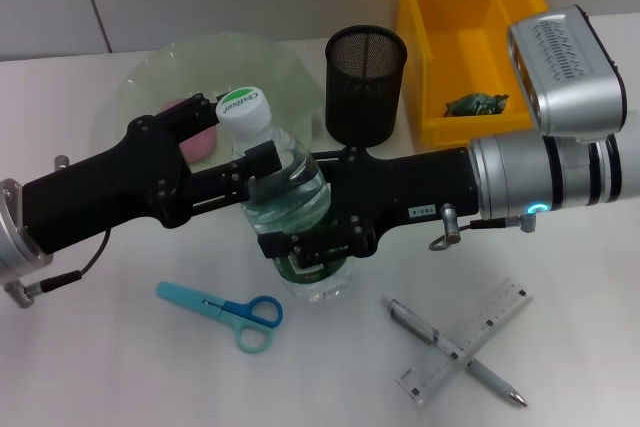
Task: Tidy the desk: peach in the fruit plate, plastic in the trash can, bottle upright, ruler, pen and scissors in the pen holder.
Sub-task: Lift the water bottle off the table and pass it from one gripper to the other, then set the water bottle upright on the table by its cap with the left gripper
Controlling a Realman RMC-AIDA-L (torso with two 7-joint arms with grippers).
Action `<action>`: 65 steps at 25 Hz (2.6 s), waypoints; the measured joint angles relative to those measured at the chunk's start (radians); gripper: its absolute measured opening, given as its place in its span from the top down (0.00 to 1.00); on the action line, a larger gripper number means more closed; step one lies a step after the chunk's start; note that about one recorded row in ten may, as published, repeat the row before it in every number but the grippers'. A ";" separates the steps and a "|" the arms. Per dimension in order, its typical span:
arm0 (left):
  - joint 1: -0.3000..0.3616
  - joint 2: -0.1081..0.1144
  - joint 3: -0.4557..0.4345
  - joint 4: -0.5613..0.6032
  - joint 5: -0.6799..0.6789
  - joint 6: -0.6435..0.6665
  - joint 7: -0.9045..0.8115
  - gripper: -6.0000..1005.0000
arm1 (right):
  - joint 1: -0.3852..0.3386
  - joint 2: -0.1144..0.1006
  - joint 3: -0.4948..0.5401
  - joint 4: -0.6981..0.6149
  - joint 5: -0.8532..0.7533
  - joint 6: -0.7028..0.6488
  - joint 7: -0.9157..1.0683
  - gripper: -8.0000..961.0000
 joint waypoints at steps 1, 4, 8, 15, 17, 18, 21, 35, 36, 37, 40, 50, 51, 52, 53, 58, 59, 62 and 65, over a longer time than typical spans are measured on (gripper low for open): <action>0.000 0.000 0.000 0.000 0.000 0.000 0.000 0.21 | 0.000 0.000 0.000 0.000 0.000 0.000 0.000 0.21; -0.001 0.000 0.000 -0.003 0.001 0.000 0.000 0.21 | -0.001 -0.001 -0.002 0.000 0.000 0.001 0.000 0.21; -0.007 -0.001 0.000 -0.014 0.004 -0.002 0.003 0.22 | -0.001 -0.002 -0.007 0.000 0.000 0.001 0.000 0.21; -0.012 -0.001 0.000 -0.025 0.002 -0.011 0.014 0.23 | -0.001 -0.002 -0.008 -0.002 0.000 0.000 0.000 0.21; -0.018 -0.001 0.000 -0.036 -0.002 -0.018 0.014 0.28 | -0.001 -0.002 -0.008 -0.002 0.000 0.000 0.000 0.21; -0.018 -0.001 0.000 -0.038 -0.002 -0.018 0.014 0.32 | -0.001 -0.002 -0.008 -0.003 0.000 0.000 0.000 0.21; -0.023 -0.001 0.000 -0.045 -0.001 -0.025 0.009 0.46 | -0.001 -0.002 -0.007 -0.003 -0.001 0.000 0.000 0.21; -0.034 0.001 0.000 -0.046 0.006 -0.024 0.003 0.55 | -0.002 -0.006 -0.023 -0.024 -0.010 -0.004 0.004 0.21; -0.034 0.001 0.000 -0.046 0.006 -0.024 0.003 0.55 | -0.002 -0.006 -0.024 -0.025 -0.010 -0.003 0.005 0.21; -0.034 0.001 0.000 -0.046 0.006 -0.024 0.003 0.55 | -0.002 -0.006 -0.024 -0.025 -0.010 -0.003 0.005 0.21; -0.034 0.003 0.000 -0.045 0.003 -0.023 0.002 0.55 | -0.002 -0.006 -0.021 -0.028 -0.007 -0.001 0.003 0.21; -0.034 0.004 0.000 -0.044 -0.002 -0.021 0.001 0.55 | -0.004 -0.005 -0.022 -0.049 -0.006 0.011 0.007 0.17; -0.034 0.004 0.000 -0.043 -0.002 -0.021 0.001 0.55 | -0.004 -0.005 -0.023 -0.051 -0.006 0.016 0.009 0.16; -0.034 0.004 0.000 -0.042 -0.002 -0.021 0.001 0.55 | -0.004 -0.005 -0.023 -0.051 -0.006 0.019 0.009 0.15; -0.034 0.004 0.000 -0.042 -0.002 -0.021 0.001 0.55 | -0.004 -0.005 -0.023 -0.051 -0.006 0.019 0.009 0.15; -0.032 0.005 0.000 -0.038 -0.002 -0.022 -0.001 0.55 | -0.015 -0.005 -0.020 -0.064 -0.005 0.020 0.010 0.15; -0.032 0.005 0.000 -0.038 -0.002 -0.022 -0.001 0.55 | -0.017 -0.005 -0.019 -0.066 -0.005 0.019 0.011 0.15; -0.029 0.007 0.000 -0.038 -0.002 -0.035 -0.001 0.55 | -0.025 -0.007 -0.019 -0.090 -0.007 0.020 0.032 0.15; -0.028 0.007 0.000 -0.038 -0.002 -0.040 -0.001 0.55 | -0.030 -0.007 -0.022 -0.102 -0.008 0.019 0.037 0.15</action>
